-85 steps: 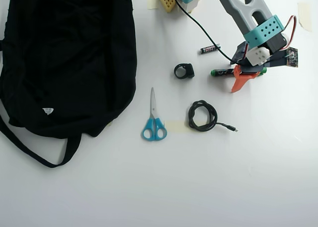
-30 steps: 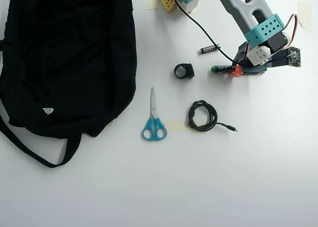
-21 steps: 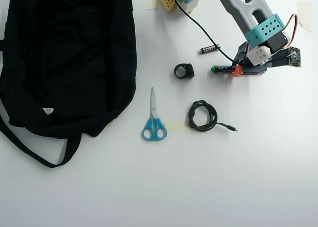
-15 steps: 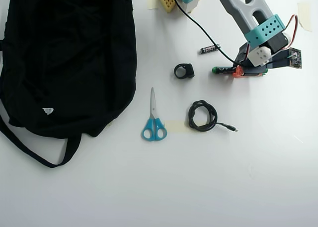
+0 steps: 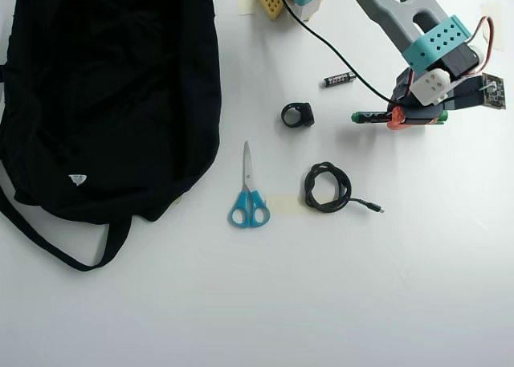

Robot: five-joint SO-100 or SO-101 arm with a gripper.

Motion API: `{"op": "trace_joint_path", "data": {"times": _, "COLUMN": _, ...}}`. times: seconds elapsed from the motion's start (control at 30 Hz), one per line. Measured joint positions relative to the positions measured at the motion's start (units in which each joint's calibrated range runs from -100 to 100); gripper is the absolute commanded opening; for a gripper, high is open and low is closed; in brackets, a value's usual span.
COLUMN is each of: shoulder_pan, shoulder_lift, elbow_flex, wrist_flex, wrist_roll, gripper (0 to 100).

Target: Put the green marker into the black bag

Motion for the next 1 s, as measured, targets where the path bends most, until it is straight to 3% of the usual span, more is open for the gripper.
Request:
{"op": "trace_joint_path", "data": {"times": 0.5, "shoulder_pan": 0.0, "shoulder_lift": -1.0, "elbow_flex": -0.9, "wrist_flex": 0.4, "wrist_roll": -3.8, "gripper": 2}}
{"op": "trace_joint_path", "data": {"times": 1.0, "shoulder_pan": 2.6, "shoulder_lift": -1.0, "elbow_flex": -8.3, "wrist_flex": 0.4, "wrist_roll": -14.7, "gripper": 2}}
